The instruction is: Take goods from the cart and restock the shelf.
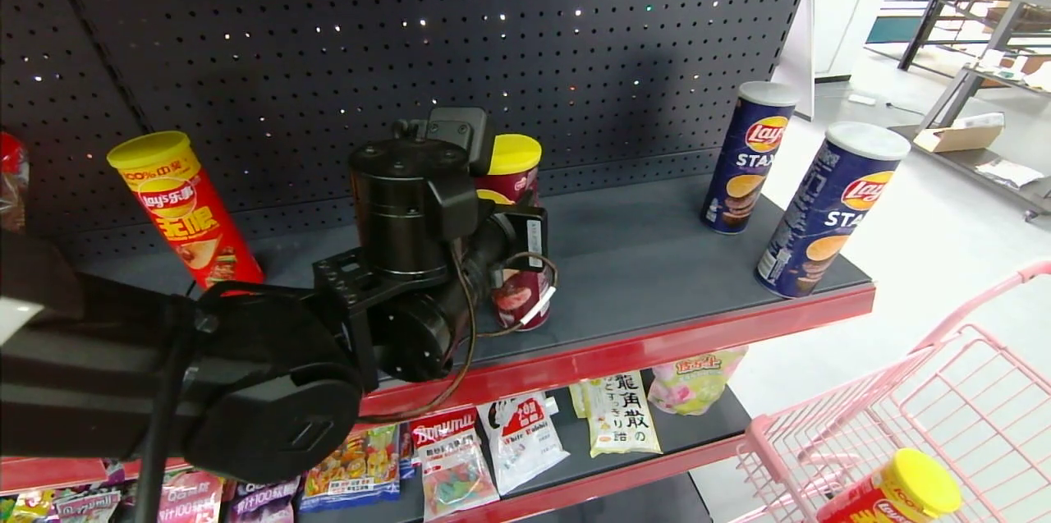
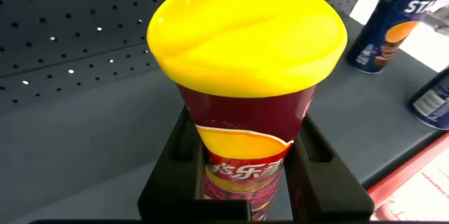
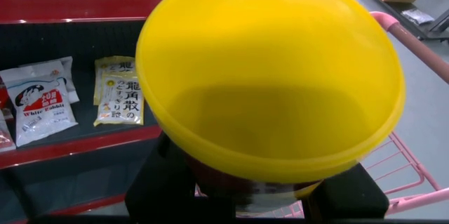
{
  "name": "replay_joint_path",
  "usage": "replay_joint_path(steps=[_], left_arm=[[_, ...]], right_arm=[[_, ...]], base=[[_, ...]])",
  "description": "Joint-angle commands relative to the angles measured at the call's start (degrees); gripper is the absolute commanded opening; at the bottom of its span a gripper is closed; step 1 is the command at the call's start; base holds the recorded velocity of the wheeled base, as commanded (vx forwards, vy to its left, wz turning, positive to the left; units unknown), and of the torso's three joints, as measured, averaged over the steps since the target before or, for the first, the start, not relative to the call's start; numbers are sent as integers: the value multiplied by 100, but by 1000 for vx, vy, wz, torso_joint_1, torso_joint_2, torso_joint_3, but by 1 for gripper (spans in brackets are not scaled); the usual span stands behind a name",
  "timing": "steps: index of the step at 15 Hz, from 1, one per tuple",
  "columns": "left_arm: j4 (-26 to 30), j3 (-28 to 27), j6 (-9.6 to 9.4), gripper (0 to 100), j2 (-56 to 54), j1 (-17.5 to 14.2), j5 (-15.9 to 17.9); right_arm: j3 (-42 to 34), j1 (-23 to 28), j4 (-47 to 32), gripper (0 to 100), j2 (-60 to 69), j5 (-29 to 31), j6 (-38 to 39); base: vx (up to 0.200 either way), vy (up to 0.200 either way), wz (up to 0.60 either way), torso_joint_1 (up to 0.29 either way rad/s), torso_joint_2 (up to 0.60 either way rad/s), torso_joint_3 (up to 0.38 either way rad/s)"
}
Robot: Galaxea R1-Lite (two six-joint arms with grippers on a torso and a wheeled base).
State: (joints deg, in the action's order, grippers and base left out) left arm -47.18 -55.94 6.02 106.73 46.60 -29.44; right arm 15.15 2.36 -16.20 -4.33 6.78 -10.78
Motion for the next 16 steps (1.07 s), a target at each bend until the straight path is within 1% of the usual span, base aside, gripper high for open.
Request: replay_joint_path(steps=[1, 3, 5, 7, 10, 11, 13, 16], left_arm=[[7, 40, 13, 0, -21, 42, -53], [112, 75, 4, 0, -82, 42, -238], [358, 75, 13, 0, -231, 42, -299], [367, 101, 13, 0, -258, 42, -343], [367, 286, 13, 0, -284, 59, -563], [367, 286, 13, 0, -293, 59, -668], [385, 294, -5, 0, -302, 77, -765], [376, 277, 13, 0, -284, 191, -809]], right_arm=[[5, 1, -6, 0, 2, -10, -3], [5, 1, -6, 0, 2, -1, -3], [-4, 1, -6, 0, 2, -10, -3], [-4, 1, -6, 0, 2, -10, -3], [5, 1, -6, 0, 2, -1, -3], [5, 1, -6, 0, 2, -1, -3], [-4, 1, -6, 0, 2, -1, -3], [-30, 1, 21, 0, 2, -1, -3]], base=[[0, 0, 0, 0, 0, 0], [0, 0, 0, 0, 0, 0], [0, 0, 0, 0, 0, 0], [0, 0, 0, 0, 0, 0], [0, 0, 0, 0, 0, 0], [0, 0, 0, 0, 0, 0], [0, 0, 0, 0, 0, 0], [0, 0, 0, 0, 0, 0]])
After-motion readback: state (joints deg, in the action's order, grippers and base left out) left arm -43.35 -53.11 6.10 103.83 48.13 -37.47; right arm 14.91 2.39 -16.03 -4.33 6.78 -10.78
